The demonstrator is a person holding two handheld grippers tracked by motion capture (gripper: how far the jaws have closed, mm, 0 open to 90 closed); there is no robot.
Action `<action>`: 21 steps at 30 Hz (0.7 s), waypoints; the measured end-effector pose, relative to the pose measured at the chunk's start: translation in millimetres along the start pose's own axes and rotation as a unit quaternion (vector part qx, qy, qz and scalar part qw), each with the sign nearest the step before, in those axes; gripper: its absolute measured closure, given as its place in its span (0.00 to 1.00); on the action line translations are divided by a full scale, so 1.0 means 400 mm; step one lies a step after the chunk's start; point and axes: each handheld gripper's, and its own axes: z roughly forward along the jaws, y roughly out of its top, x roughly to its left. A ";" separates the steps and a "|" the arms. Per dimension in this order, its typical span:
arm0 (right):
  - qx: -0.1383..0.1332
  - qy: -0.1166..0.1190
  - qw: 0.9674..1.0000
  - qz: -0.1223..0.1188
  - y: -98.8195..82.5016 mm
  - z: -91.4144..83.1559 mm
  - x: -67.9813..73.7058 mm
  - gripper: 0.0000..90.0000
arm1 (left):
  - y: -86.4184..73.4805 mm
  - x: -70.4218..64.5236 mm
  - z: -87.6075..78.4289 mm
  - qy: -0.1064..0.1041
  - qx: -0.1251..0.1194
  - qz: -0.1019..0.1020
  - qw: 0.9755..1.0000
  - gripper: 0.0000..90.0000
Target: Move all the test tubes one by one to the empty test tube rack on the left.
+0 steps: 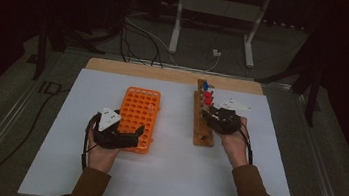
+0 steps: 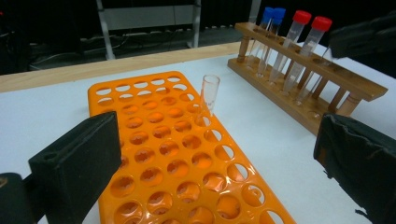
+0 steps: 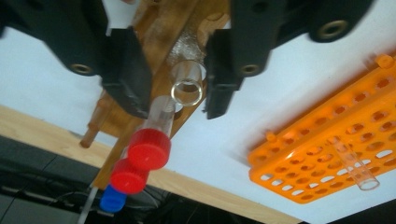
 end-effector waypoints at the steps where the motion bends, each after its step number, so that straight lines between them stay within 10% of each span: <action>1: 0.002 -0.002 1.000 0.000 -0.001 0.004 0.001 0.76 | 0.000 0.001 -0.001 0.000 0.000 -0.001 1.000 0.02; 21: 0.008 -0.009 1.000 0.009 -0.006 0.024 0.020 0.84 | 0.001 0.001 -0.004 -0.004 -0.003 -0.004 1.000 0.02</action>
